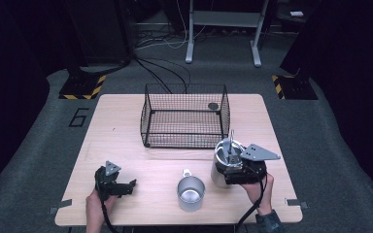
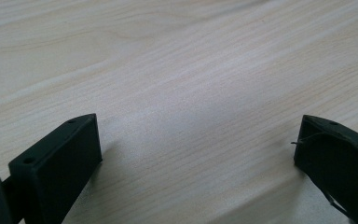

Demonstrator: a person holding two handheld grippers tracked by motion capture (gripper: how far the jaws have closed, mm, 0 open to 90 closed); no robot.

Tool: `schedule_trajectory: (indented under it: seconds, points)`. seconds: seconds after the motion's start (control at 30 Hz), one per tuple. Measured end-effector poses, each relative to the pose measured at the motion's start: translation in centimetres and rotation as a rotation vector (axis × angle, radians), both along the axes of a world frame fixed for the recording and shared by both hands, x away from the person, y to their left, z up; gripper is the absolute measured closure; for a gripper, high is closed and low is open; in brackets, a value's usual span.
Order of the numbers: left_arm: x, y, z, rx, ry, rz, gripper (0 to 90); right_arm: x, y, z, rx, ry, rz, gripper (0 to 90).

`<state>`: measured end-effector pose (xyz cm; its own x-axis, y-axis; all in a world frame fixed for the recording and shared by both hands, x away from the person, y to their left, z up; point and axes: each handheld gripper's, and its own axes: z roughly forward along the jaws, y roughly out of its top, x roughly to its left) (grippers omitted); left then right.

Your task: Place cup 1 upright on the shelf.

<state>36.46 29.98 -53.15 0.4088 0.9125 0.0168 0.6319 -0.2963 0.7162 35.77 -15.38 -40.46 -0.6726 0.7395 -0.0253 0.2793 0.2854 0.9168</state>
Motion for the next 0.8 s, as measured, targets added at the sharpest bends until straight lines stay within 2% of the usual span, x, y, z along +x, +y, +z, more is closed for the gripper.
schedule_trajectory:
  seconds: [0.37, 0.47, 0.8]
  points:
    - [0.0, 0.0, 0.0, 0.002, 0.001, -0.004, 0.5, 1.1, 0.7, 1.3, -0.001, -0.021, 0.004, 3.6]
    - [0.0, 0.0, 0.0, -0.001, 0.001, -0.001, 0.5, 1.7, 0.9, 1.8, -0.016, -0.036, 0.011, 3.6]
    - [0.0, 0.0, 0.0, -0.001, 0.001, -0.002, 0.5, 3.3, 1.5, 2.8, -0.018, -0.046, 0.023, 3.6]
